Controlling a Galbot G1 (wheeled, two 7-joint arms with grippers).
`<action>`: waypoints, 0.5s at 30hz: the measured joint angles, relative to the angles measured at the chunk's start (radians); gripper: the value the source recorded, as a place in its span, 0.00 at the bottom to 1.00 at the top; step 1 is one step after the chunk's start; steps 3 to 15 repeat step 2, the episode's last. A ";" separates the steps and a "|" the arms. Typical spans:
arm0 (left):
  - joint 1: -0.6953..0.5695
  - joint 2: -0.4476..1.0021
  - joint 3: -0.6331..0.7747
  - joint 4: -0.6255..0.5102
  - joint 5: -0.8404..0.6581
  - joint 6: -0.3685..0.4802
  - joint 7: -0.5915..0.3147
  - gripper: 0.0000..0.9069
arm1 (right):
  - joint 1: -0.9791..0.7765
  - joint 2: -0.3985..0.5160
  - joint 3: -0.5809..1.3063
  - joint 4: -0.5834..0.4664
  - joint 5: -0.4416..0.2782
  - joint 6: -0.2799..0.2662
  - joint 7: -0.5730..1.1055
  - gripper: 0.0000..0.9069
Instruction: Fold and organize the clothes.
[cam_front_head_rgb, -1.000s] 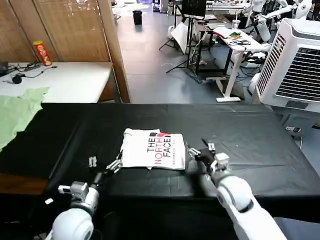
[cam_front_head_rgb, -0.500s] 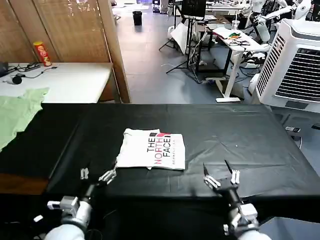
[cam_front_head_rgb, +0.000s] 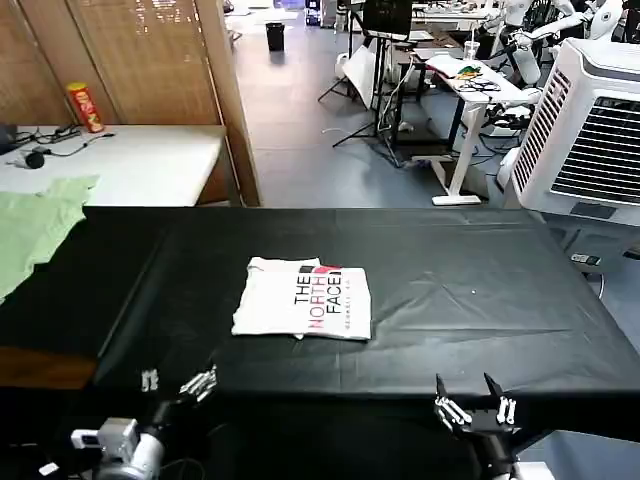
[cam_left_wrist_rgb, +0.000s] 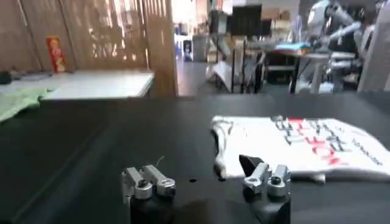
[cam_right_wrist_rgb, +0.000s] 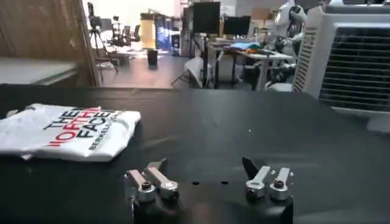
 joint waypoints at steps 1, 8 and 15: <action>0.003 0.000 -0.004 -0.002 -0.004 0.001 0.001 0.97 | -0.005 0.001 0.001 0.003 0.000 0.000 0.000 0.97; 0.006 0.000 -0.008 -0.004 -0.007 0.002 0.003 0.97 | -0.008 0.001 0.001 0.004 0.000 0.000 0.000 0.97; 0.006 0.000 -0.008 -0.004 -0.007 0.002 0.003 0.97 | -0.008 0.001 0.001 0.004 0.000 0.000 0.000 0.97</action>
